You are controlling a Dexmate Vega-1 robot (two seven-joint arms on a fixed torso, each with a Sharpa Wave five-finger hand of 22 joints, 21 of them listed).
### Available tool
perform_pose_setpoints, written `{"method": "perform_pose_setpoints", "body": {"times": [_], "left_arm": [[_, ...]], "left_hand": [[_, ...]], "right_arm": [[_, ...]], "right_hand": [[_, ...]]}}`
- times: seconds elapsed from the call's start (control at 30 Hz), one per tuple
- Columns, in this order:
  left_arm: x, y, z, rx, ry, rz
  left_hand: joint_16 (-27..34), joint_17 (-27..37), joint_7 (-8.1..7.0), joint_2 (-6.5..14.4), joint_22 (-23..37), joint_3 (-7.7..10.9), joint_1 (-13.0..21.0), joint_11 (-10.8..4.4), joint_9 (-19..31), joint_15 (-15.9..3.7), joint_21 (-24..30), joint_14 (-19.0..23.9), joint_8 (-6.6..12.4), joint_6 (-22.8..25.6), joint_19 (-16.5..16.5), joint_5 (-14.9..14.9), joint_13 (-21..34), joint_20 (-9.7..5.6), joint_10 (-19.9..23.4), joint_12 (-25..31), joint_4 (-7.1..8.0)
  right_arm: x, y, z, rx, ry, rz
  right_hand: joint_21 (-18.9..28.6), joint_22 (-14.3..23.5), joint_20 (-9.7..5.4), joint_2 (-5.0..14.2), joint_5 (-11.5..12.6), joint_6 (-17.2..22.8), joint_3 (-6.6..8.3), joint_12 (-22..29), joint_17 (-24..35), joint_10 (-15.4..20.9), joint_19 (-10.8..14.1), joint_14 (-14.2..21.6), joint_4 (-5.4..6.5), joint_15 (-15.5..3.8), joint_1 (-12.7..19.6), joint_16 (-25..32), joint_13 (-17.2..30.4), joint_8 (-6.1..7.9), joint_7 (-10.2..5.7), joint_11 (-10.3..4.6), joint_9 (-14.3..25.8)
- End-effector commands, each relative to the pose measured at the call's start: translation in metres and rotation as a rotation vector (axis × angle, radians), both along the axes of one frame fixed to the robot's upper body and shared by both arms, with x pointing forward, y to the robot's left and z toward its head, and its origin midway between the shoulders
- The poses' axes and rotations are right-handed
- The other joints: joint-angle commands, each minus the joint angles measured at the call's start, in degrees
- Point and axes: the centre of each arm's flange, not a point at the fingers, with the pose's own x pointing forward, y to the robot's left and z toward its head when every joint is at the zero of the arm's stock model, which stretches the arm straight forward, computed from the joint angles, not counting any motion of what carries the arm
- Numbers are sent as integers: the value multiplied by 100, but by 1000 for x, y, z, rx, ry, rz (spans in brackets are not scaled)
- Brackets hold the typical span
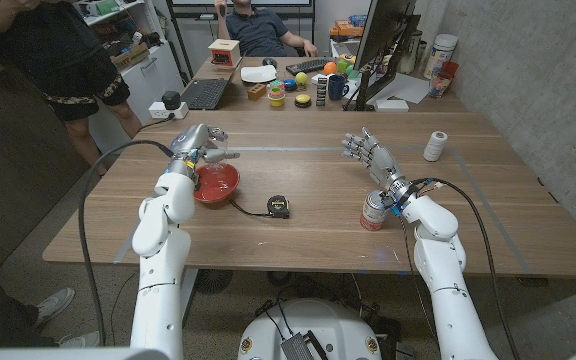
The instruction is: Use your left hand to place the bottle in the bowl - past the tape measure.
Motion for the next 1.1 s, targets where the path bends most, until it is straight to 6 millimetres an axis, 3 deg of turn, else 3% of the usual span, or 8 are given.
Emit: {"method": "perform_pose_setpoints", "body": {"times": [0.03,0.37,1.1], "left_arm": [[2,8,-14,28,23,38],[4,13,-23,9,44,30],[6,18,-40,84,83,132]], "left_hand": [[26,11,-132,1048,6,-8,984,-550,5,-763,-9,507,-15,231,26,-28,13,-587,594,-12,-16],[22,11,-142,1048,7,-8,1008,-553,6,-765,-9,510,-38,242,23,-44,15,-592,600,-27,-22],[3,11,-161,1034,10,-18,1060,-552,9,-771,-22,487,-110,232,-20,-85,18,-597,592,-70,-33]], "right_arm": [[-1,6,2,-7,-7,8],[-8,6,29,1,-71,-73],[-8,8,37,1,-85,-47]], "right_hand": [[-18,5,-6,164,42,22,-33,-13,3,52,54,22,6,-21,-5,-15,11,45,28,12,17],[-95,6,-30,162,45,48,-46,-50,-1,-35,-35,-98,-3,-5,7,-59,11,53,16,31,17],[-139,7,31,125,45,58,-71,-63,-5,-83,-42,-101,-22,31,20,-46,10,51,3,33,17]]}}
